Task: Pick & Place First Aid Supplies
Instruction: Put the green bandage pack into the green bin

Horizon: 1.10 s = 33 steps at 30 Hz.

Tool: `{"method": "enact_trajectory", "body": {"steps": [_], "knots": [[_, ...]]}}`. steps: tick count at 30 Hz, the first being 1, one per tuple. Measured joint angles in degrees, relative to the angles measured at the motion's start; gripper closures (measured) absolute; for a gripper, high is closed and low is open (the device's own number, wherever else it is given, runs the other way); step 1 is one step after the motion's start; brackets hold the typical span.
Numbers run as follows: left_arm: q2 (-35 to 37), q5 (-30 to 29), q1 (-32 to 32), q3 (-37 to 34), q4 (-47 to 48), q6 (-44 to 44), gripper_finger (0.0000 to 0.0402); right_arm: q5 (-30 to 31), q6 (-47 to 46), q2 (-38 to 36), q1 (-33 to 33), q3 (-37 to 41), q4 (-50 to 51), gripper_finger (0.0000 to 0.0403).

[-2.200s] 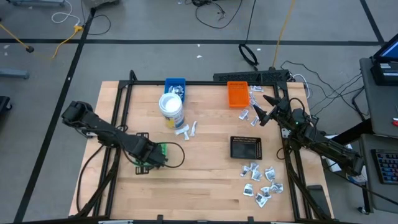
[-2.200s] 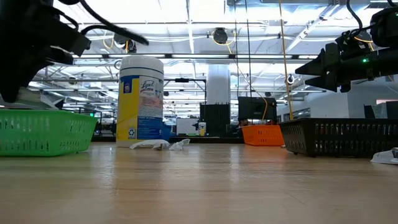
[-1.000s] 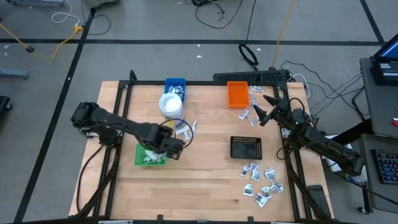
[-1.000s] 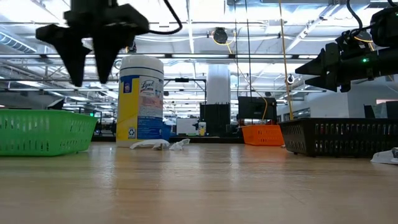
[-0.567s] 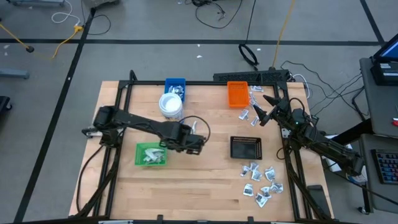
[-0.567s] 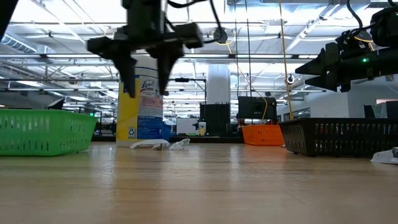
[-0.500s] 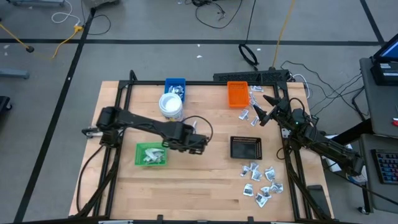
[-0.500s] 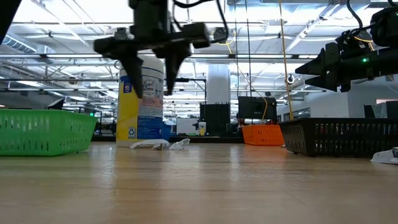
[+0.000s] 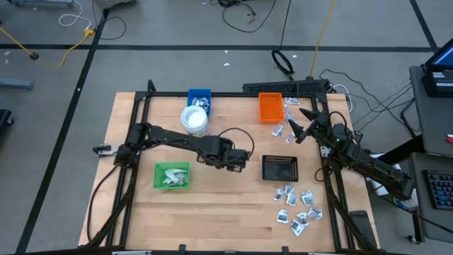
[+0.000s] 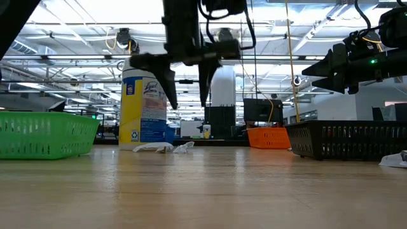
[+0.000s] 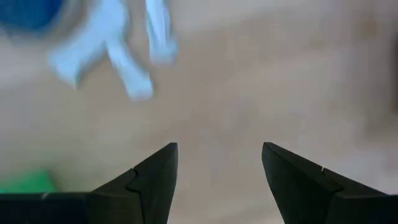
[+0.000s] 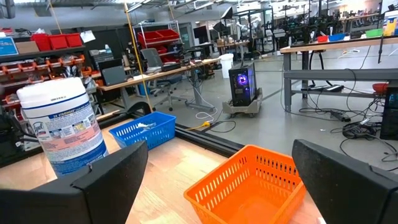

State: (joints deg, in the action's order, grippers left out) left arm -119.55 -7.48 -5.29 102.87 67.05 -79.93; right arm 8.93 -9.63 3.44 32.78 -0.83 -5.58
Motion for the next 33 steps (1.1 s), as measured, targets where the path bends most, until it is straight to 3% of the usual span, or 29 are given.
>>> {"method": "enact_trajectory", "body": {"steps": [4, 10, 20, 28, 33], "knots": [[-0.76, -5.69, 1.64, -0.09, -0.33, 2.52, 0.0163, -0.02, 0.0, 0.0, 0.0, -0.01, 0.0, 0.0009], [-2.83, -9.2, 3.36, -1.09, -1.44, 3.4, 0.0163, 0.0, 0.0, 0.0, 0.0, -0.01, -0.03, 0.0009], [-8.87, -9.79, 5.44, -1.18, -4.29, 3.53, 0.0162, 0.0, 0.0, 0.0, 0.0, 0.01, -0.13, 0.0009], [-9.73, -14.8, 6.02, -1.2, -4.16, 2.2, 0.0163, -0.02, 0.0, 0.02, 0.02, 0.01, -0.13, 0.0009], [-9.73, -11.16, 6.57, -1.96, -4.23, -1.47, 0.0165, -0.02, 0.0, 0.02, 0.0, 0.01, -0.12, 0.0009]]}}
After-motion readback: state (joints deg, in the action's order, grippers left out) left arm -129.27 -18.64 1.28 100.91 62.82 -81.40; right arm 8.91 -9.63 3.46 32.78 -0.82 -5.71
